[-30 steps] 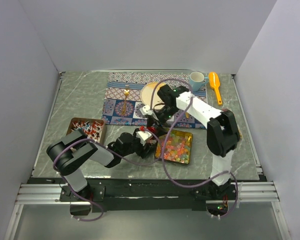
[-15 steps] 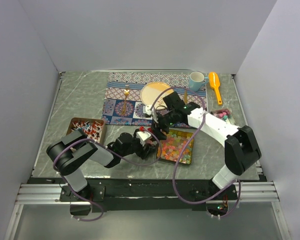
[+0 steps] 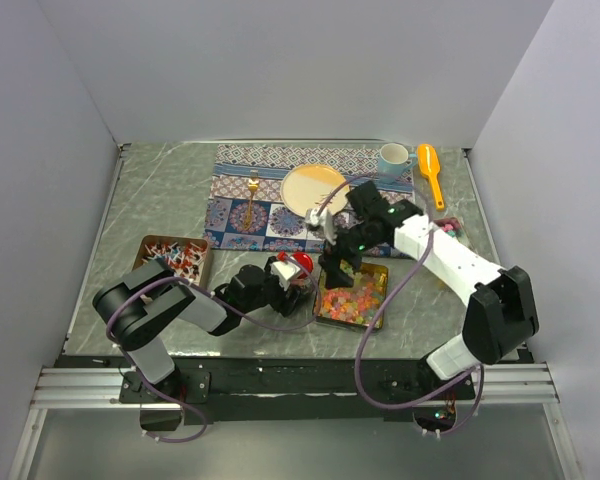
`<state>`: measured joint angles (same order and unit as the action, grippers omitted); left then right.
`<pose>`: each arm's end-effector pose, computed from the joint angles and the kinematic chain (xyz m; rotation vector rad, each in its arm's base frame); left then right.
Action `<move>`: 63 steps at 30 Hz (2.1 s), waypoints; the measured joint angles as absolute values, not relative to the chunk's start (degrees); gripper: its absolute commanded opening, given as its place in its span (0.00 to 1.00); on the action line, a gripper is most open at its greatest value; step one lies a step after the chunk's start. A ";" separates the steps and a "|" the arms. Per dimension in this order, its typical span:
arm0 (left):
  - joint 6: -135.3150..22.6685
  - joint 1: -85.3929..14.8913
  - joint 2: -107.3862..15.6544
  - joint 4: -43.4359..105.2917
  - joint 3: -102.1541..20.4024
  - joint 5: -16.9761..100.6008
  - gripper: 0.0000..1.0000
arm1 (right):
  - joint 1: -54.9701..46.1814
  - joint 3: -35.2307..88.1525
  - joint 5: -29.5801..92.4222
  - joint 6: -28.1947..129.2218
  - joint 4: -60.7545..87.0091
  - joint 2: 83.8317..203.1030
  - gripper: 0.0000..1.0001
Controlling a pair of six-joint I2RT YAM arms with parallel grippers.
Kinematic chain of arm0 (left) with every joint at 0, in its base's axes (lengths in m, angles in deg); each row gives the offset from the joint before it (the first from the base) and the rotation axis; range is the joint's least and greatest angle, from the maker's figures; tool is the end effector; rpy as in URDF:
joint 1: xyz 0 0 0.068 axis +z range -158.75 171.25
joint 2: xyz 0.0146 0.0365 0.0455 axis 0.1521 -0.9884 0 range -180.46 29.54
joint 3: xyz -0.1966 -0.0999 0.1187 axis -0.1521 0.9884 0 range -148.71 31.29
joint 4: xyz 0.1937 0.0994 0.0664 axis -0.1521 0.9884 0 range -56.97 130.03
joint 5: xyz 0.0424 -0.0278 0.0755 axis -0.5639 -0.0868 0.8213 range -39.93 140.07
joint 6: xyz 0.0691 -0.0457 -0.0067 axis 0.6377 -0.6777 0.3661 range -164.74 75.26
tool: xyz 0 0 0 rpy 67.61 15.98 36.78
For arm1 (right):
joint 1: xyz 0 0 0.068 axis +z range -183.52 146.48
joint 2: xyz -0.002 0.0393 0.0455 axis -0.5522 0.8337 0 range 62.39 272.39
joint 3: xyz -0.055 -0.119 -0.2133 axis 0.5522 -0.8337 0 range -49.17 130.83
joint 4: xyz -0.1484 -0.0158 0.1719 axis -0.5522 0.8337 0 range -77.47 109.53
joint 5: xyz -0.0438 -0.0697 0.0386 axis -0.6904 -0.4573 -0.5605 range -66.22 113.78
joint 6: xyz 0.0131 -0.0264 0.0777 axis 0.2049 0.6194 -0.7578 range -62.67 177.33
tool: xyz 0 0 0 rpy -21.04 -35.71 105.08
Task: Pack the candies
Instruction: Screw the bottle lid onto the packing bottle.
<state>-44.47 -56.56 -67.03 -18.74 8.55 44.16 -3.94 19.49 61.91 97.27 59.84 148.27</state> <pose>0.1950 -0.2265 0.1143 0.8821 1.8058 -0.6403 0.2180 0.1751 0.2308 -1.6036 1.9643 0.8184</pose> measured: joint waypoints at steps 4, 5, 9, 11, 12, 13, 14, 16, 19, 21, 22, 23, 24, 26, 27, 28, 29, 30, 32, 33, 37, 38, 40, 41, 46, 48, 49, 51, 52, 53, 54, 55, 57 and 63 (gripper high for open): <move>-44.45 -56.56 -67.06 -18.69 8.53 44.14 0.01 | -10.08 26.09 65.93 106.91 64.13 148.67 1.00; -44.45 -56.56 -67.06 -18.65 8.51 44.12 0.01 | -10.80 27.60 67.09 109.47 64.85 149.04 1.00; -44.43 -56.50 -67.21 -18.32 8.18 44.12 0.01 | -10.25 39.40 74.67 123.92 73.33 156.51 1.00; -44.40 -56.45 -67.45 -18.32 7.92 44.12 0.01 | -9.12 48.17 78.48 131.35 78.90 163.40 1.00; -44.40 -56.43 -67.52 -18.26 7.81 44.12 0.01 | -8.48 51.64 80.18 133.75 79.99 166.85 1.00; -44.38 -56.43 -67.60 -18.28 7.72 44.10 0.01 | -7.76 53.67 81.56 136.55 80.56 169.76 1.00; -44.36 -56.43 -67.62 -18.26 7.65 44.10 0.01 | -7.00 53.83 82.24 138.87 81.30 171.53 1.00; -44.36 -56.41 -67.71 -18.26 7.55 44.10 0.01 | -5.47 52.04 82.02 143.11 83.16 173.19 1.00; -44.36 -56.41 -67.73 -18.21 7.52 44.12 0.01 | -2.93 48.93 81.67 147.56 85.98 173.63 1.00; -44.36 -56.41 -67.80 -18.21 7.48 44.14 0.01 | -1.38 48.08 81.76 149.40 87.25 173.63 1.00; -44.36 -56.41 -67.80 -18.21 7.48 44.14 0.01 | -0.81 47.86 81.78 150.12 87.77 173.63 1.00; -44.36 -56.41 -67.80 -18.21 7.48 44.14 0.01 | -0.62 47.82 81.78 150.54 88.06 173.65 1.00; -44.36 -56.41 -67.80 -18.21 7.48 44.14 0.01 | -0.55 47.82 81.80 150.69 88.15 173.65 1.00; -44.36 -56.41 -67.80 -18.21 7.46 44.14 0.01 | -0.55 47.93 81.93 150.65 88.39 173.69 0.99; -44.36 -56.41 -67.80 -18.21 7.46 44.14 0.01 | -0.55 48.04 81.95 150.32 88.50 173.89 0.98; -44.36 -56.41 -67.80 -18.21 7.46 44.14 0.01 | -0.55 48.10 81.95 150.01 88.52 174.15 0.97; -44.36 -56.41 -67.80 -18.21 7.46 44.14 0.01 | -0.55 48.10 82.00 149.71 88.50 174.41 0.96; -44.36 -56.41 -67.80 -18.19 7.46 44.14 0.01 | -0.55 48.10 82.17 149.38 88.41 174.68 0.95; -44.36 -56.41 -67.80 -18.19 7.46 44.16 0.01 | -0.55 48.10 82.41 148.53 88.04 174.81 0.92; -44.36 -56.41 -67.80 -18.19 7.46 44.16 0.01 | -0.55 48.08 82.39 147.76 87.69 174.81 0.91; -44.36 -56.41 -67.80 -18.17 7.44 44.16 0.01 | -0.57 47.84 82.13 144.88 85.46 174.81 0.81; -44.36 -56.41 -67.82 -18.15 7.41 44.16 0.01 | -0.57 47.82 81.97 143.94 84.76 174.81 0.80; -44.36 -56.41 -67.82 -18.10 7.35 44.18 0.01 | -0.57 47.49 81.54 142.06 83.29 174.81 0.80; -44.40 -56.41 -67.84 -18.08 7.35 44.18 0.01 | -0.57 46.96 81.54 141.34 82.59 174.79 0.80; -44.99 -56.39 -67.87 -18.02 7.26 44.12 0.01 | -0.70 41.15 81.93 136.59 74.84 171.94 0.75; -45.10 -56.39 -67.95 -18.02 7.24 44.03 0.01 | -0.68 38.27 81.06 133.73 70.77 169.69 0.74; -45.21 -56.39 -67.97 -17.99 7.22 44.03 0.01 | -0.68 37.30 80.64 132.61 69.35 168.93 0.73; -45.41 -56.34 -68.02 -17.97 7.20 43.96 0.01 | -0.68 34.11 79.66 129.53 64.65 166.74 0.68; -45.43 -56.34 -68.04 -17.97 7.20 43.94 0.01 | -0.68 32.80 79.11 128.18 62.68 165.76 0.65; -45.52 -56.32 -68.06 -17.97 7.17 43.92 0.01 | -0.68 31.58 78.54 126.60 60.91 164.88 0.62; -45.69 -56.30 -68.08 -17.99 7.15 43.92 0.01 | -0.68 30.66 78.00 125.01 59.34 164.14 0.62; -45.91 -56.28 -68.11 -17.99 7.15 43.90 0.01 | -0.68 29.96 77.54 123.54 58.14 163.60 0.61; -46.46 -56.21 -68.13 -18.02 7.15 43.88 0.01 | -0.68 28.50 76.62 120.24 55.54 162.52 0.60; -47.66 -56.08 -68.21 -18.04 7.15 43.90 0.02 | -0.44 23.12 73.32 110.01 47.36 158.48 0.59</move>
